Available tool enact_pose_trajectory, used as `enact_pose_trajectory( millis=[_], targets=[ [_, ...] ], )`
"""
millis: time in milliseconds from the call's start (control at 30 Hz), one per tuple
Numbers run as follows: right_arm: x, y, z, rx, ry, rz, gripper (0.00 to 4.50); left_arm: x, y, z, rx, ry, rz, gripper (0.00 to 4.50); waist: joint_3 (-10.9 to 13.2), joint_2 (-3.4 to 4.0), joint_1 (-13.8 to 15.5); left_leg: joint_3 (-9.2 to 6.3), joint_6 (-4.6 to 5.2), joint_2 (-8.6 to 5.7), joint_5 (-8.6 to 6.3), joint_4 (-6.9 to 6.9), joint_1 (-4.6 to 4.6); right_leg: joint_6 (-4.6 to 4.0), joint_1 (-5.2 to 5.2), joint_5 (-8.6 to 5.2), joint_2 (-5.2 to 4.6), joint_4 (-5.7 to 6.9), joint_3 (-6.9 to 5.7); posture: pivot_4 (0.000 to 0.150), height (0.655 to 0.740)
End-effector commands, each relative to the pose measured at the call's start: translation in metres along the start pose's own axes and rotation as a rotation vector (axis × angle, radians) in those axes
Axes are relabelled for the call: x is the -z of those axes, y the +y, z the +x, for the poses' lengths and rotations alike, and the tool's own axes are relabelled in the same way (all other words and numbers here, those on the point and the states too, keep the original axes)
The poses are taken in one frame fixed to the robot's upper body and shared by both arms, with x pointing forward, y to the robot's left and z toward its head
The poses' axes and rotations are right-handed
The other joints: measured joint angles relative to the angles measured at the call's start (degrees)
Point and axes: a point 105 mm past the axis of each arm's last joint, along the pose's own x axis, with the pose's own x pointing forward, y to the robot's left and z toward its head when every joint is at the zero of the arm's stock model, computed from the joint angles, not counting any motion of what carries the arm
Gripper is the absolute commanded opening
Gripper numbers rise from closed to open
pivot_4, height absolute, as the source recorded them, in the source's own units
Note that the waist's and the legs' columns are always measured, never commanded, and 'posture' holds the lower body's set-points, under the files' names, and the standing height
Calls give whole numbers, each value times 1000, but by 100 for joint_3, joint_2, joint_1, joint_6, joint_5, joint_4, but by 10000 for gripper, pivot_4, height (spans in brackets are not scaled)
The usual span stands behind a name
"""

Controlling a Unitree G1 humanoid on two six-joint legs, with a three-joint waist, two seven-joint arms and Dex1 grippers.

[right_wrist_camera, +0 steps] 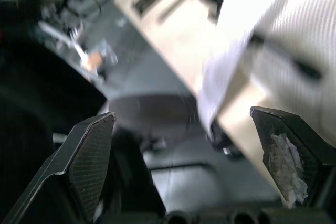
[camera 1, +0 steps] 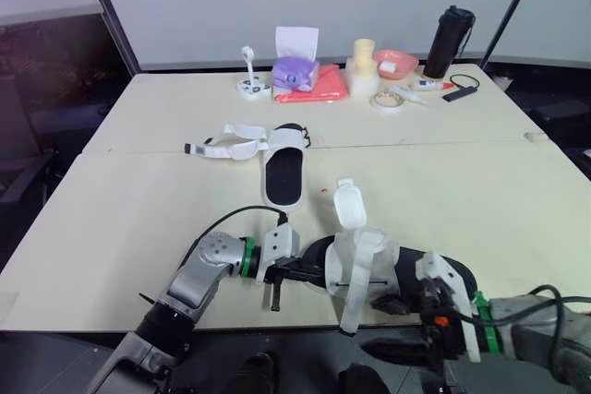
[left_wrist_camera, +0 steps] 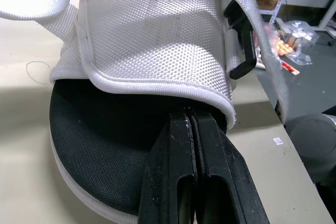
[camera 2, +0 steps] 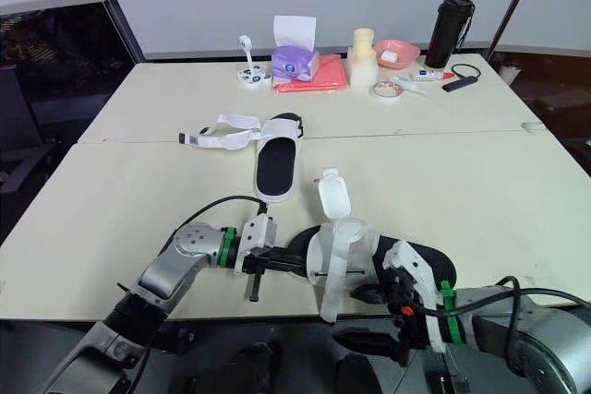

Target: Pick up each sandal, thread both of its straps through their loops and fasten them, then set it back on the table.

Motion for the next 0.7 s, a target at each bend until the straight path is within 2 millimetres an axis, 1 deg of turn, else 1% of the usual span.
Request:
enact_pose_trajectory(
  millis=[33,133,233,267,333,467,533,600,667,700],
  targets=[
    [-7,0,11,-1,-46,44,44650,10,-8,2,21,44,-23,0,0,0,0,0,0,0,0,0,0,0,0,0,0,0,0,1500,7400],
    [-7,-2,18,14,-48,63,44650,10,-8,3,17,43,-24,0,-1,0,0,0,0,-1,0,0,0,0,0,0,0,0,1,1500,7400],
    [-9,-6,23,30,-56,68,36362,9,-7,3,12,40,-26,0,-1,1,-1,-1,0,-1,0,0,0,0,0,0,1,0,1,1500,7400],
    [-10,-9,23,36,-60,69,31790,9,-7,4,11,39,-27,0,-1,1,-2,-1,0,-1,0,0,0,0,-1,0,0,0,1,1500,7400],
    [-13,-13,22,47,-64,69,20744,9,-7,4,9,38,-28,0,-2,1,-2,-1,0,-2,0,0,0,0,0,0,1,1,1,1500,7400],
    [-19,-18,17,52,-64,55,220,9,-7,5,6,37,-29,0,-2,1,0,-1,0,-2,0,0,0,0,0,0,1,0,0,1500,7400],
    [-21,-15,11,35,-41,28,220,9,-6,5,3,36,-28,0,-2,1,5,-1,0,-3,0,0,0,0,0,0,0,0,0,1500,7400],
    [-22,-6,2,6,-10,-14,220,9,-6,6,0,35,-28,0,-2,2,8,-2,0,-4,0,1,0,0,1,0,-1,0,0,1500,7400],
    [-27,2,-8,-24,19,-60,220,9,-5,6,-2,34,-27,0,-2,1,6,-1,1,-5,0,1,0,1,1,0,-1,0,0,1500,7400],
    [-33,5,-13,-39,21,-82,220,8,-5,6,-2,34,-26,0,-2,2,6,-1,1,-4,0,1,0,1,2,0,-1,0,-1,1500,7400]
  ],
)
